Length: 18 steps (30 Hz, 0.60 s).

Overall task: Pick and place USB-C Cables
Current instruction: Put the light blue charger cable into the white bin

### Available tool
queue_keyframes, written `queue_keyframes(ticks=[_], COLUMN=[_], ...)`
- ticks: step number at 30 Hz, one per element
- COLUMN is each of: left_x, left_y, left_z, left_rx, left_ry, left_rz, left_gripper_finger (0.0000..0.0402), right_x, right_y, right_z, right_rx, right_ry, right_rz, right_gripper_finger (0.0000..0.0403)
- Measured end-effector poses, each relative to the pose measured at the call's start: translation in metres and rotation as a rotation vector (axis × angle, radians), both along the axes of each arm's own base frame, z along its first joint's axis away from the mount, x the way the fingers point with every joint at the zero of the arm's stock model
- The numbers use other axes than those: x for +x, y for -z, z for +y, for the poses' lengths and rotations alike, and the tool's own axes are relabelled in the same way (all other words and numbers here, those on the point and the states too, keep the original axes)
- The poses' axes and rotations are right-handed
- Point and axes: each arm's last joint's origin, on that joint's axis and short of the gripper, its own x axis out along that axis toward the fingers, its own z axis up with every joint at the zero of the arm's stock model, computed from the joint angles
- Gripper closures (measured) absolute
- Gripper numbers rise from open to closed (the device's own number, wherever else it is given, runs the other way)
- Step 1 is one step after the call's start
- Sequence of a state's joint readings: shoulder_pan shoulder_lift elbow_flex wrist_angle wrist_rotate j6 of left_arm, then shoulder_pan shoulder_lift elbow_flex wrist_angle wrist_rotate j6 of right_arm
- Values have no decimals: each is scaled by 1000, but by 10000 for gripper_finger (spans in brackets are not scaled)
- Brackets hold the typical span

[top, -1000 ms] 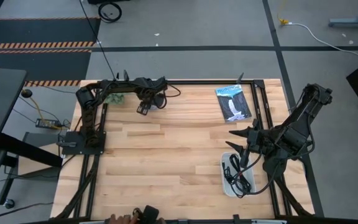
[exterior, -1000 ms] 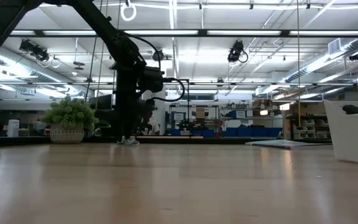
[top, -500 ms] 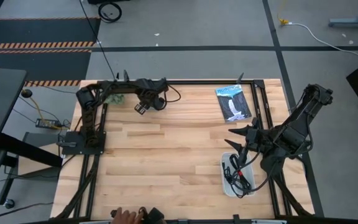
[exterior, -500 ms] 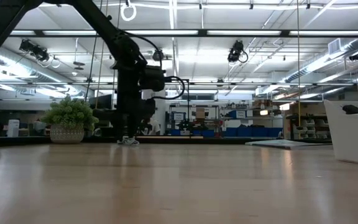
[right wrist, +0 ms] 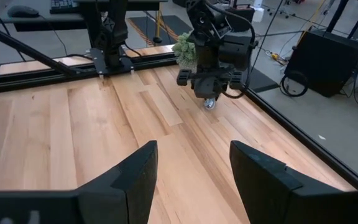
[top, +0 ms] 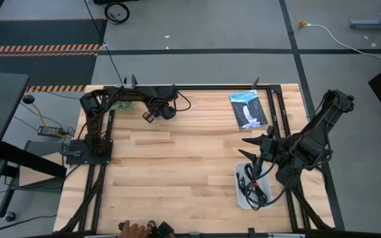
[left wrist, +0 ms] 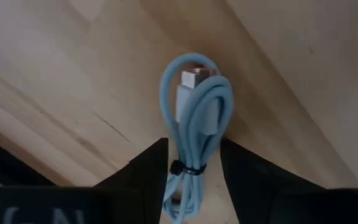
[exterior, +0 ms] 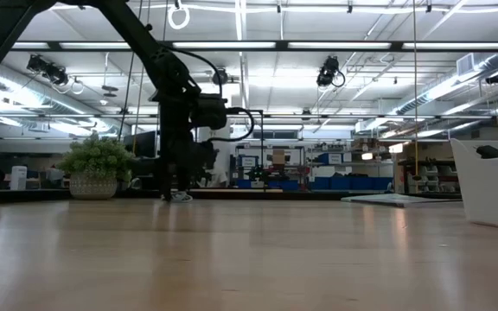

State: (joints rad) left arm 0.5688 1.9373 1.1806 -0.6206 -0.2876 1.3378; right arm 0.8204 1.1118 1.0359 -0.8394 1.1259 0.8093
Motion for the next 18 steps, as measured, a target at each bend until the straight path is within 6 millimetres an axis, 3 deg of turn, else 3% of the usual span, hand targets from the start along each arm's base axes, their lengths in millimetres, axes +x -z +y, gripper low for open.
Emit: queue_keyframes(ticks=[11, 18], left_x=[10, 21], left_y=[-7, -53], left_z=[-21, -59], left_rx=[30, -10], left_ry=[-177, -234], left_rz=[-80, -317], left_gripper_finger=[355, 355], right_x=[0, -1], right_y=[0, 1], right_z=[0, 0], right_rx=[8, -1], right_ry=[-10, -6], right_rz=[10, 15], right_gripper_finger=[195, 195])
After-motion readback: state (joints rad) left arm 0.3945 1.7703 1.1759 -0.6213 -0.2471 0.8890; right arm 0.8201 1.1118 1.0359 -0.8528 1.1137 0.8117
